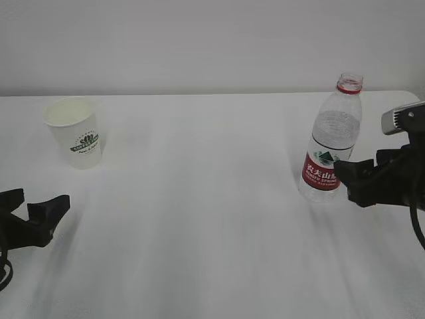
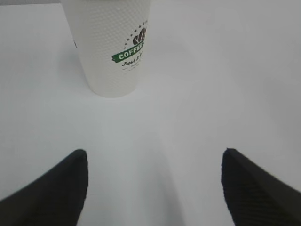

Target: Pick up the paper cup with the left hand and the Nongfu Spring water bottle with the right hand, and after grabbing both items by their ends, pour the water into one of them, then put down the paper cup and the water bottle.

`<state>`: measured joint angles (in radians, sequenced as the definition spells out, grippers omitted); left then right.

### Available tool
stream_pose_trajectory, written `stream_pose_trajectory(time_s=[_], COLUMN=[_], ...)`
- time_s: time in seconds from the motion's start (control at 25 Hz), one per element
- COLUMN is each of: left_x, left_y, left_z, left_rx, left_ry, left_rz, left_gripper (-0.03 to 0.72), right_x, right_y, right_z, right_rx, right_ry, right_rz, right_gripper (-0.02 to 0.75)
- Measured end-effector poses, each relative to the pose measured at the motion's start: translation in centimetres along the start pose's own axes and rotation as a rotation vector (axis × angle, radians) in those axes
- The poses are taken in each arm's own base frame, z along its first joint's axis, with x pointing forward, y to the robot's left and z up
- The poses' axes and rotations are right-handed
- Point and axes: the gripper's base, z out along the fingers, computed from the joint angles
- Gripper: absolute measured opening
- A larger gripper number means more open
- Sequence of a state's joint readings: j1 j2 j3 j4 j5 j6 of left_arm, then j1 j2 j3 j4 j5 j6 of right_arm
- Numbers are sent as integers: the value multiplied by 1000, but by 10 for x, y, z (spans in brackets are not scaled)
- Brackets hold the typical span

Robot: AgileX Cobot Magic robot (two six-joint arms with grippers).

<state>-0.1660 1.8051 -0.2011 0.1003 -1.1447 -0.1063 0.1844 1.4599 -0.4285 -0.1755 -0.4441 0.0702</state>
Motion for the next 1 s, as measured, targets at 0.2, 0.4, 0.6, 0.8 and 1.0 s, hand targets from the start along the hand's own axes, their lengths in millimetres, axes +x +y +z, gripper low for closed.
stream_pose_trajectory(time_s=[0.2, 0.4, 0.6, 0.8, 1.0], left_x=[-7, -16, -18, -14, -22], left_y=[0, 1, 2, 3, 5], left_z=[8, 17, 29, 40, 49], left_rx=[2, 4, 5, 4, -11], left_ry=[-31, -72, -78, -66, -104], left_rz=[3, 6, 7, 6, 0], left_gripper=[635, 631, 630, 629, 664], right_x=[11, 19, 29, 36, 40], right_y=[2, 3, 0, 0, 0], right_z=[3, 4, 2, 7, 10], right_rx=[-16, -11, 30, 41, 41], right_ry=[-32, -101, -152, -140, -133], right_rz=[14, 35, 61, 65, 66], right_gripper=[590, 590, 590, 590, 590])
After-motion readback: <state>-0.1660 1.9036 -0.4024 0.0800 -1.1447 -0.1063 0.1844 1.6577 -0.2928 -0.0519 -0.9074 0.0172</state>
